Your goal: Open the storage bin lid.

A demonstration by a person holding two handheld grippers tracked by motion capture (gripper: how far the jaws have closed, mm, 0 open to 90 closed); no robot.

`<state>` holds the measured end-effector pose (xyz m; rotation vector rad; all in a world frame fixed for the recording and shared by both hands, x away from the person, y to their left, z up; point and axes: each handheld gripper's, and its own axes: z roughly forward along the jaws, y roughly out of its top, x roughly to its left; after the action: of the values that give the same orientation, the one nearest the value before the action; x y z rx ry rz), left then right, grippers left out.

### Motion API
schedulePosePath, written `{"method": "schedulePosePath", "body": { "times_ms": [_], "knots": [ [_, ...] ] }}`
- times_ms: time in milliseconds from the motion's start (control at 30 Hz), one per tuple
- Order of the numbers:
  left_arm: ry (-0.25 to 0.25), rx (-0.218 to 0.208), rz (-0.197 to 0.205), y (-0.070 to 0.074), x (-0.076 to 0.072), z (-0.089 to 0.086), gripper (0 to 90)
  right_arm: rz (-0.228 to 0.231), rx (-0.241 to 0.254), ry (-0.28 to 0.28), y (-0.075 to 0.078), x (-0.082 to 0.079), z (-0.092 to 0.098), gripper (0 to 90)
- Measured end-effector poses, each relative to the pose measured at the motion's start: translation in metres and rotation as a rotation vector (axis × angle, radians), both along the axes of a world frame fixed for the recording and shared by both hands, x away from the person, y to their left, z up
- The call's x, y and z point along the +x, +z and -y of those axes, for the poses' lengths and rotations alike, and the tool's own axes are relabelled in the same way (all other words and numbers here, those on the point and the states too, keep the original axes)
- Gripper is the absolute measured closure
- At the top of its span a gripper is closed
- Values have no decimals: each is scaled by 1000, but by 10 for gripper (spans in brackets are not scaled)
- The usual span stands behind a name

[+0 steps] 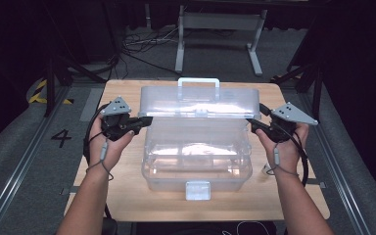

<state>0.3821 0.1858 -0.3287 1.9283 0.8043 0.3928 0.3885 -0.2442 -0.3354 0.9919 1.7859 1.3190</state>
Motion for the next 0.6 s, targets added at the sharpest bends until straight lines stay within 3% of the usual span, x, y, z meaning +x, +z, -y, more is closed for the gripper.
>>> {"method": "schedulePosePath", "body": {
  "times_ms": [100, 300, 400, 600],
  "knots": [
    [1, 4, 2, 0, 0, 0, 896, 16, 1, -13, 2, -1, 0, 494],
    [-6, 15, 0, 0, -1, 1, 891, 40, -32, -30, 3, -4, -3, 633],
    [-7, 17, 2, 0, -2, 1, 885, 56, -42, -34, 4, -7, -5, 658],
    [-8, 13, 0, 2, -6, -2, 844, 52, -47, -61, 6, -7, -6, 703]
  ]
}}
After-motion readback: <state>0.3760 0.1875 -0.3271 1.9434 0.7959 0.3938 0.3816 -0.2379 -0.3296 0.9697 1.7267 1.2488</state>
